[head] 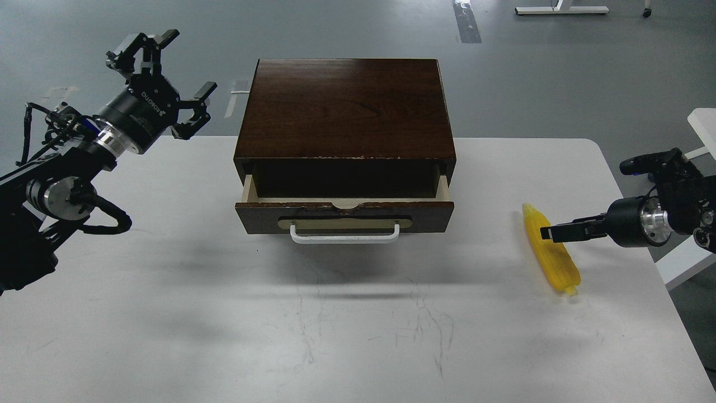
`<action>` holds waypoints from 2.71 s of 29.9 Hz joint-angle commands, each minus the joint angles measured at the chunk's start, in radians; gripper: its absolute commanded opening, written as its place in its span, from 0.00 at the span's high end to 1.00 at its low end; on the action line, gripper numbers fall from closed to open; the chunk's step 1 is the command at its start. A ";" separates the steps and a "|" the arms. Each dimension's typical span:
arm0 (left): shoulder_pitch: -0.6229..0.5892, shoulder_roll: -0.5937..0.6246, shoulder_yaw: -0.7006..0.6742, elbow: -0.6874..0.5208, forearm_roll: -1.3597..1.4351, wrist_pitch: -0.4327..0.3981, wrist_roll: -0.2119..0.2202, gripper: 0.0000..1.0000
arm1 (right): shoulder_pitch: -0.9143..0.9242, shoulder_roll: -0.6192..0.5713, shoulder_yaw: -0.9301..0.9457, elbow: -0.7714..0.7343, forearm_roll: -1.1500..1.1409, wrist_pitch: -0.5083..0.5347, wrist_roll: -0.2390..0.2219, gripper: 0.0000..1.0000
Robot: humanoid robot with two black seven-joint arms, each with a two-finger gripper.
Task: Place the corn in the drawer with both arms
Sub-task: 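Lower the right gripper onto the yellow corn cob, then close the right gripper on the corn and lift it, then carry the corn over the open drawer and lower it inside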
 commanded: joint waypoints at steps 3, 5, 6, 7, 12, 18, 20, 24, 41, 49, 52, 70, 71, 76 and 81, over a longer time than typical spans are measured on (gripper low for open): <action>0.001 -0.002 0.000 0.000 0.000 0.000 0.000 0.02 | -0.005 0.037 -0.027 -0.022 -0.001 -0.011 0.000 0.02; -0.001 -0.002 0.000 0.000 0.000 0.000 0.002 0.02 | -0.010 0.044 -0.029 -0.025 -0.001 -0.011 0.000 0.03; -0.001 -0.002 0.000 0.000 0.000 0.000 0.002 0.02 | -0.010 0.046 -0.030 -0.026 -0.001 -0.011 0.000 0.03; -0.001 -0.002 0.000 0.000 0.000 0.000 0.002 0.02 | -0.011 0.049 -0.030 -0.027 -0.001 -0.011 0.000 0.03; -0.001 -0.007 0.000 0.000 0.000 0.000 0.002 0.02 | -0.016 0.069 -0.058 -0.038 -0.001 -0.011 0.000 0.10; -0.001 -0.007 0.001 0.000 0.002 0.000 0.003 0.02 | -0.016 0.069 -0.065 -0.038 -0.001 -0.011 0.000 0.56; -0.001 -0.007 0.001 0.000 0.002 0.000 0.003 0.02 | -0.016 0.068 -0.065 -0.036 -0.001 -0.011 0.000 0.75; -0.001 -0.007 0.001 0.000 0.002 0.000 0.003 0.02 | -0.010 0.063 -0.067 -0.035 -0.001 -0.011 0.000 1.00; -0.004 -0.002 0.001 0.000 0.002 0.000 0.002 0.02 | 0.347 0.025 -0.075 0.040 0.004 -0.009 0.000 1.00; -0.007 0.006 0.001 -0.005 0.002 0.000 0.002 0.02 | 0.656 0.178 -0.131 0.056 0.002 -0.009 0.000 1.00; -0.008 0.012 0.001 -0.008 0.002 0.000 0.002 0.02 | 0.746 0.307 -0.194 0.060 0.002 -0.017 0.000 1.00; -0.010 0.047 0.000 -0.014 0.002 0.000 0.000 0.02 | 0.894 0.655 -0.322 0.191 -0.271 -0.328 0.000 1.00; -0.010 0.047 0.000 -0.014 0.002 0.000 0.000 0.02 | 0.901 0.666 -0.323 0.198 -0.297 -0.345 0.000 1.00; -0.010 0.049 0.000 -0.014 0.002 0.000 0.000 0.02 | 0.906 0.692 -0.326 0.231 -0.332 -0.359 0.000 1.00; -0.010 0.052 0.000 -0.014 0.002 0.000 -0.002 0.02 | 0.904 0.722 -0.377 0.232 -0.332 -0.363 0.000 1.00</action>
